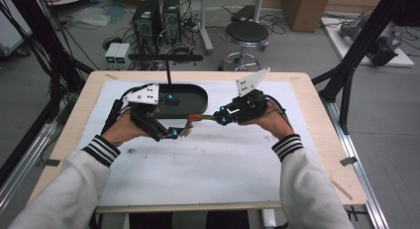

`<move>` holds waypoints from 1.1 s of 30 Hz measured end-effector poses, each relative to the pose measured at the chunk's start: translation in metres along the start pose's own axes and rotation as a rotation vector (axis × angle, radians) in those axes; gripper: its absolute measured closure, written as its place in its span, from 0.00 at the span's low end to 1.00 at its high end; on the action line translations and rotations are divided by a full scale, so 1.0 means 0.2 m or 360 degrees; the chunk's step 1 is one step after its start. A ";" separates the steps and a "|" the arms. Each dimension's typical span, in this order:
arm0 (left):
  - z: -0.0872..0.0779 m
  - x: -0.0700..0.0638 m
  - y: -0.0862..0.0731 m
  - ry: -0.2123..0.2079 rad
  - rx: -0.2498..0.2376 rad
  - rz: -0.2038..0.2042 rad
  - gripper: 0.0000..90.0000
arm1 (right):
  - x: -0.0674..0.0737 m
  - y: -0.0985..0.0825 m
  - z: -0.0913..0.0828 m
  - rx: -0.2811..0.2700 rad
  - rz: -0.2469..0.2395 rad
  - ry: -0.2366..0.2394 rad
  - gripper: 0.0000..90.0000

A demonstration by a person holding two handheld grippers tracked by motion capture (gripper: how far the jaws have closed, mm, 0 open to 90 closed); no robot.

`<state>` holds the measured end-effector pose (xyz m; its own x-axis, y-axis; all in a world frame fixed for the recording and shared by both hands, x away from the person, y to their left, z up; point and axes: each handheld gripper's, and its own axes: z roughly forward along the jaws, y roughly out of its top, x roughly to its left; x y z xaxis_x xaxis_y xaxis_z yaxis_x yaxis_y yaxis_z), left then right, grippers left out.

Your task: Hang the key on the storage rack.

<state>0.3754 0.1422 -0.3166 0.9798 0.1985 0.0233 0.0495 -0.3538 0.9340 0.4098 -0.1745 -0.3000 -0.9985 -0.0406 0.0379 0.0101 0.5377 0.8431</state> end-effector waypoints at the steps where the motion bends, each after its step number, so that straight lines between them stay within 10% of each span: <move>1: 0.01 0.00 0.00 -0.0012 0.0004 -0.0001 0.03 | 0.00 0.00 0.00 -0.0005 -0.0005 0.0007 0.89; 33: 0.11 0.01 0.01 -0.0196 0.0159 0.0011 0.59 | 0.01 0.02 0.07 0.0021 -0.0052 0.0065 0.89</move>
<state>0.3811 0.1210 -0.3227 0.9962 0.0842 -0.0202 0.0557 -0.4451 0.8937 0.4069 -0.1604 -0.3035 -0.9952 -0.0923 0.0328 -0.0232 0.5468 0.8369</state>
